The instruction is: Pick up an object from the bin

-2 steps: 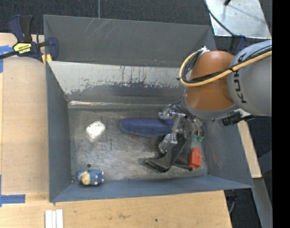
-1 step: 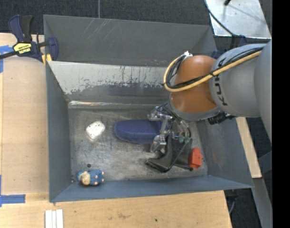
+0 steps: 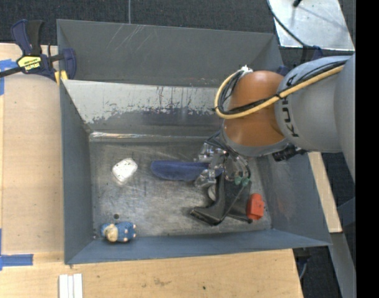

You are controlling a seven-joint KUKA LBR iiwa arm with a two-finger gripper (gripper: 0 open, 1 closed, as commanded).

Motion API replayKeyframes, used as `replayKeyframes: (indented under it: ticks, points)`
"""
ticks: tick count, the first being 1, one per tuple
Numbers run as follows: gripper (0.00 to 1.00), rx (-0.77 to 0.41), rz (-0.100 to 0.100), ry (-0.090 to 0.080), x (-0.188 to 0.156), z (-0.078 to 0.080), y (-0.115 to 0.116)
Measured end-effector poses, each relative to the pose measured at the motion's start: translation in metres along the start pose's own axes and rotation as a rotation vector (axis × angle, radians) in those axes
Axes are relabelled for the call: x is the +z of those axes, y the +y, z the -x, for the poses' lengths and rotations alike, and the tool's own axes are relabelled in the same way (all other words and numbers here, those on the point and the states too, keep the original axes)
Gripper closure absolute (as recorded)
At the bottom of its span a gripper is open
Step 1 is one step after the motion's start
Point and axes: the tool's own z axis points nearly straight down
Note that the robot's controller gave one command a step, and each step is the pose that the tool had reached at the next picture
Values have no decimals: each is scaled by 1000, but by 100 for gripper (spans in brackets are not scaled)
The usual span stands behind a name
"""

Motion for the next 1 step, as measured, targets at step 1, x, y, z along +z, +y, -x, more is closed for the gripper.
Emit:
replayKeyframes:
  ticks: [1]
  points:
    - [100,-197,-1,-7,-186,4,-10]
